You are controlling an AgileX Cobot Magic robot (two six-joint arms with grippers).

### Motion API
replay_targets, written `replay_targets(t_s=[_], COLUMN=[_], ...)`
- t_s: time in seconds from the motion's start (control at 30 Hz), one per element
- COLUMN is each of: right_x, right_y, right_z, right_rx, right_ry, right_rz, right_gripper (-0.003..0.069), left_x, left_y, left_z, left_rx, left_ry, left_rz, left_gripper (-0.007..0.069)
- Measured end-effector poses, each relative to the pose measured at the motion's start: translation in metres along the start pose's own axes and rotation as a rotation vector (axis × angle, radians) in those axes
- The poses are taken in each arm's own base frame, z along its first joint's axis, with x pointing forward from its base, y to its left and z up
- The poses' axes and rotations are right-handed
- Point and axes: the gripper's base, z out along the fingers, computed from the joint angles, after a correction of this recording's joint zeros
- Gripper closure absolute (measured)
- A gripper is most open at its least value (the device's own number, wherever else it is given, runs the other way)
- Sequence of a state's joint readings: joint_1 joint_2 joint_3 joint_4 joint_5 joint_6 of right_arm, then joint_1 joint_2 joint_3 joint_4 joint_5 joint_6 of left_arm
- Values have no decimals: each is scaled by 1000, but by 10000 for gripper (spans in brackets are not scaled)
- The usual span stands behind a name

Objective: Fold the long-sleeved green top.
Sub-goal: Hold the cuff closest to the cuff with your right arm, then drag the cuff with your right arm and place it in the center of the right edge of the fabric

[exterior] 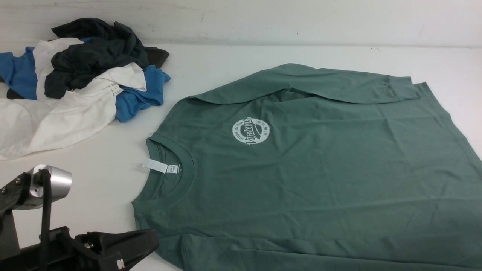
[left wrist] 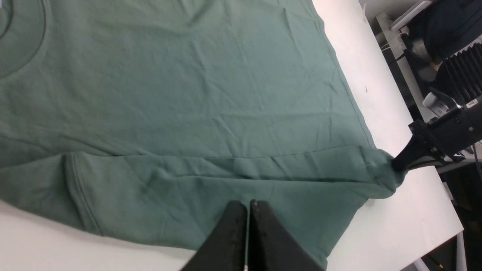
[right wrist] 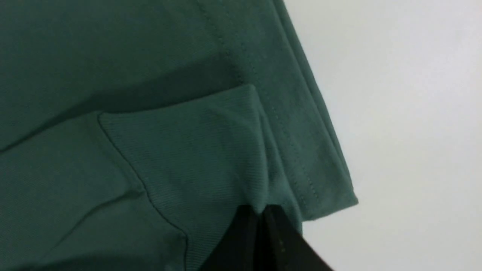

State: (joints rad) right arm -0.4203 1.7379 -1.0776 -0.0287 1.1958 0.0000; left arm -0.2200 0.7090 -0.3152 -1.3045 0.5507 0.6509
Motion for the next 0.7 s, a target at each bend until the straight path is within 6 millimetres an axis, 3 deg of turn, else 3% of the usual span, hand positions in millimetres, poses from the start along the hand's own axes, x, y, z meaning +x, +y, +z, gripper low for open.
replay_targets(t_s=[0.1,0.23,0.33,0.53,0.63,0.7], right_x=[11,23,25,7,-12,-23], right_y=[7,29,60,106,119,123], right_z=[-28,-82,-136,-217,-244,-245], right_rx=[4,4,-4,1,-3,-1], right_ry=[-90,-269,-450,-799,-946,-968], right_rz=[-23,-105,-248,-402,-415,-416], right_gripper=[662,663,663,663,663,663], left_x=[0,0,-3,-18,-32,-37], left_y=[0,0,2,-5,-18,-23], left_z=[0,0,0,-3,-7,-9], left_rx=[0,-2,-23,-30,-4,5], left_ry=[0,-3,-30,-102,-142,-156], left_rz=[0,1,2,24,59,75], left_gripper=[625,625,625,625,625,625])
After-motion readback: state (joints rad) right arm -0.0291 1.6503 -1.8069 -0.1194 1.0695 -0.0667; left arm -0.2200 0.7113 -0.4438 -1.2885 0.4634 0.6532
